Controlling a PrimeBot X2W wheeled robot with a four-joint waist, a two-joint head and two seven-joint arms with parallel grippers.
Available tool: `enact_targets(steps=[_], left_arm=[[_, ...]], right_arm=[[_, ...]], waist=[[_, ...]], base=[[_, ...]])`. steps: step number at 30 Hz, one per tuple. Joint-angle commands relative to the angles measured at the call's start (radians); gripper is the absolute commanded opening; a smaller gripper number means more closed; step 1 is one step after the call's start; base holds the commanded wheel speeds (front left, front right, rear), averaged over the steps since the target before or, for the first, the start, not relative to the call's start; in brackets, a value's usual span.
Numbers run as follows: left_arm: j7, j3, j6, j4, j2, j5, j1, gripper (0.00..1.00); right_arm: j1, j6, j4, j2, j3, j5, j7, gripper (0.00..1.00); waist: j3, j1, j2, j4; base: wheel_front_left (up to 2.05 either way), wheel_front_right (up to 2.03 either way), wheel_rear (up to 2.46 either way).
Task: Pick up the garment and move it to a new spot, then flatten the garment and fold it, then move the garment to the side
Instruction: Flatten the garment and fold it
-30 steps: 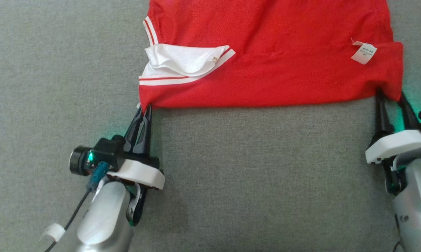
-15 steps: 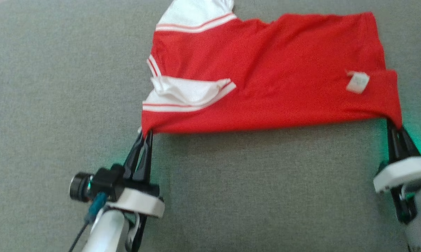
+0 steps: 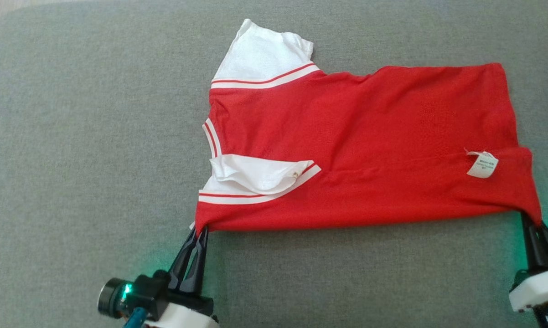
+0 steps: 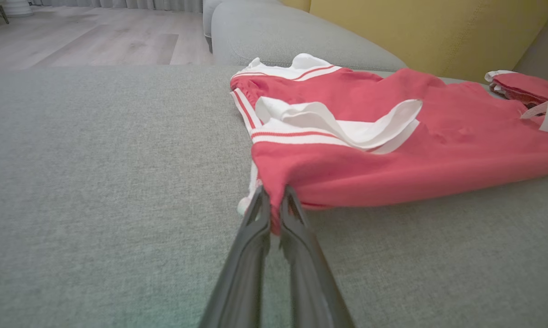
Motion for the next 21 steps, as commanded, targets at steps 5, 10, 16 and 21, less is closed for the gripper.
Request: enact_targets(steps=[5, 10, 16, 21], left_arm=[[0.034, 0.021, 0.0, -0.027, 0.018, -0.006, -0.034, 1.0], [0.081, 0.023, 0.0, -0.1, 0.037, -0.006, -0.066, 1.0], [0.18, 0.049, -0.028, -0.241, 0.107, 0.003, -0.273, 1.0], [0.291, 0.035, -0.063, -0.242, 0.165, -0.019, -0.533, 1.0]], right_arm=[[0.035, -0.001, -0.064, -0.054, 0.009, 0.034, 0.003, 1.0], [0.053, -0.001, -0.132, -0.086, -0.032, 0.053, 0.005, 1.0], [0.025, -0.001, -0.276, -0.07, -0.097, 0.022, 0.003, 1.0], [-0.028, -0.001, -0.359, -0.045, -0.082, -0.007, 0.02, 1.0]], waist=[[0.01, 0.0001, 0.0, -0.002], [0.041, 0.0001, 0.0, -0.017], [0.12, 0.0001, 0.0, -0.046], [0.188, 0.0001, 0.0, -0.08]], base=[[0.0, 0.0, 0.0], [0.0, 0.0, 0.0], [0.0, 0.0, 0.0], [0.0, 0.0, 0.0]])
